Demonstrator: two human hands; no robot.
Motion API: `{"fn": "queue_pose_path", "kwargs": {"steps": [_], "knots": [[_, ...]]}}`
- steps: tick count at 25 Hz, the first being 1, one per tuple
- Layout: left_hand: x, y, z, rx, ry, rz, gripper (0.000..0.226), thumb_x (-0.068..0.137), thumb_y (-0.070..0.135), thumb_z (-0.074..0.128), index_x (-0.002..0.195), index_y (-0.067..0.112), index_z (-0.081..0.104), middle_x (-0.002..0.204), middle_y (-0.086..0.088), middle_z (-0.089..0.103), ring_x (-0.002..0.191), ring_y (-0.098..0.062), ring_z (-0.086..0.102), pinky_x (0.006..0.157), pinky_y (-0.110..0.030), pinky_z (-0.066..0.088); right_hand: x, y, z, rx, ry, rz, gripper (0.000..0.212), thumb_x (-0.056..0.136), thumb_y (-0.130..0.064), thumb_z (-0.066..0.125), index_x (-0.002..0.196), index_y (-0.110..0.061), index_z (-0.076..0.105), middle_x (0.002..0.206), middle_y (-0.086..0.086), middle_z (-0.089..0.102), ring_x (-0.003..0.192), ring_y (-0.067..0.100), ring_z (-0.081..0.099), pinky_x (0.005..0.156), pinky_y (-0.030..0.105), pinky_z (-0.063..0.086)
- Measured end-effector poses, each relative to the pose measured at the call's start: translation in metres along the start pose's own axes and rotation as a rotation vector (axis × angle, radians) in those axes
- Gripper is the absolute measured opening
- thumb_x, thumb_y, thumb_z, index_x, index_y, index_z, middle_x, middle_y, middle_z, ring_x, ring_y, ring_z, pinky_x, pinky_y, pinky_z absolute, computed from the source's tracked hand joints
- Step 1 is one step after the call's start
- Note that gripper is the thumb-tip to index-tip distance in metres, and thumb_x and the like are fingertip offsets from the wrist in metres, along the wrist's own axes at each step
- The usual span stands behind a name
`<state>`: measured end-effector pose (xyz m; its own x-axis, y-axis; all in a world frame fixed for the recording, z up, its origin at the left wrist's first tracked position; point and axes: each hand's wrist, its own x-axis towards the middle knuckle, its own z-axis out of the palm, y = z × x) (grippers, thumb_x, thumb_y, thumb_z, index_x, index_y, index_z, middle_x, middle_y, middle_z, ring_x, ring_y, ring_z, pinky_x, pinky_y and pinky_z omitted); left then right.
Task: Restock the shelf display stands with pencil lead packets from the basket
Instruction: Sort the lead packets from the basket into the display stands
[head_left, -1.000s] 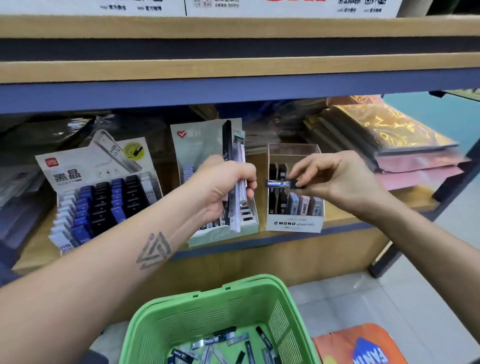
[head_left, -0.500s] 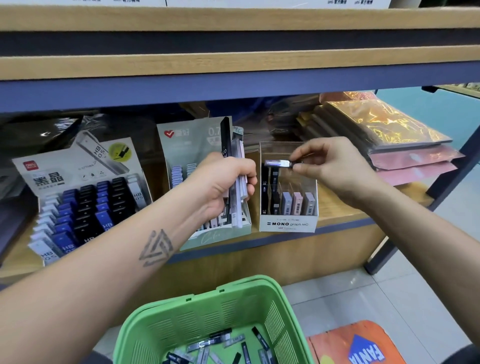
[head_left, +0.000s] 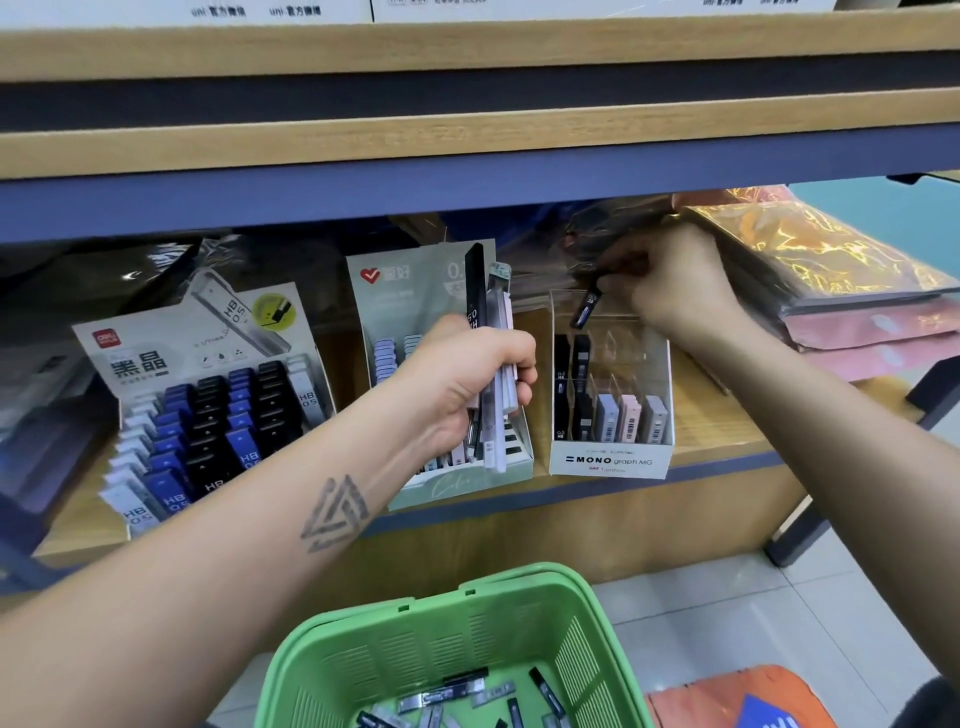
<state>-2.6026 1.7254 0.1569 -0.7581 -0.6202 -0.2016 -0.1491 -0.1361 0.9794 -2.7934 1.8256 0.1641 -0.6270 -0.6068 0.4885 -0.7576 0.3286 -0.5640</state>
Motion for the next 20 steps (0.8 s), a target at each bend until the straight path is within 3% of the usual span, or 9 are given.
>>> {"fn": "queue_pose_path", "kwargs": {"steps": [3,8,12,17,20], "knots": [[0.002,0.0,-0.001,0.007,-0.003,0.0,0.008,0.08,-0.006,0.061,0.085,-0.002,0.057,0.065,-0.015,0.061,0.052,-0.021,0.056,0.056,-0.028,0.048,0.014,0.007,0.015,-0.009,0.04,-0.006,0.023,0.09,-0.01,0.072,0.111,-0.016,0.075,0.112,0.0,0.073,0.104,0.015,0.067,0.086,0.021,0.05],[0.008,-0.001,-0.005,-0.009,0.009,-0.009,0.015,0.079,-0.006,0.061,0.093,-0.003,0.057,0.066,-0.016,0.061,0.05,-0.021,0.056,0.056,-0.028,0.049,0.026,0.007,0.014,0.07,0.072,0.023,0.02,0.089,-0.01,0.074,0.108,-0.017,0.078,0.106,-0.002,0.074,0.092,0.006,0.067,0.069,0.003,0.046],[0.008,-0.002,-0.004,0.003,0.003,-0.007,0.01,0.078,-0.007,0.061,0.086,-0.001,0.057,0.066,-0.016,0.061,0.051,-0.021,0.056,0.053,-0.026,0.049,0.02,0.008,0.033,-0.119,0.016,-0.066,0.019,0.09,-0.008,0.072,0.108,-0.013,0.076,0.111,0.004,0.073,0.103,0.016,0.067,0.089,0.02,0.047],[0.008,-0.003,-0.003,0.01,-0.009,0.0,0.01,0.079,-0.007,0.061,0.084,0.0,0.057,0.066,-0.016,0.061,0.051,-0.022,0.056,0.059,-0.029,0.048,0.019,0.018,0.056,-0.195,-0.02,-0.078,0.014,0.09,-0.008,0.071,0.098,-0.018,0.077,0.099,0.002,0.075,0.09,0.017,0.07,0.084,0.033,0.059],[0.009,-0.004,-0.003,0.003,-0.013,-0.005,0.011,0.079,-0.007,0.061,0.088,-0.001,0.057,0.067,-0.017,0.062,0.052,-0.023,0.057,0.06,-0.03,0.048,0.017,0.016,0.062,-0.221,-0.001,-0.09,0.016,0.091,-0.004,0.068,0.099,-0.014,0.077,0.1,0.006,0.075,0.091,0.021,0.07,0.084,0.035,0.059]]}}
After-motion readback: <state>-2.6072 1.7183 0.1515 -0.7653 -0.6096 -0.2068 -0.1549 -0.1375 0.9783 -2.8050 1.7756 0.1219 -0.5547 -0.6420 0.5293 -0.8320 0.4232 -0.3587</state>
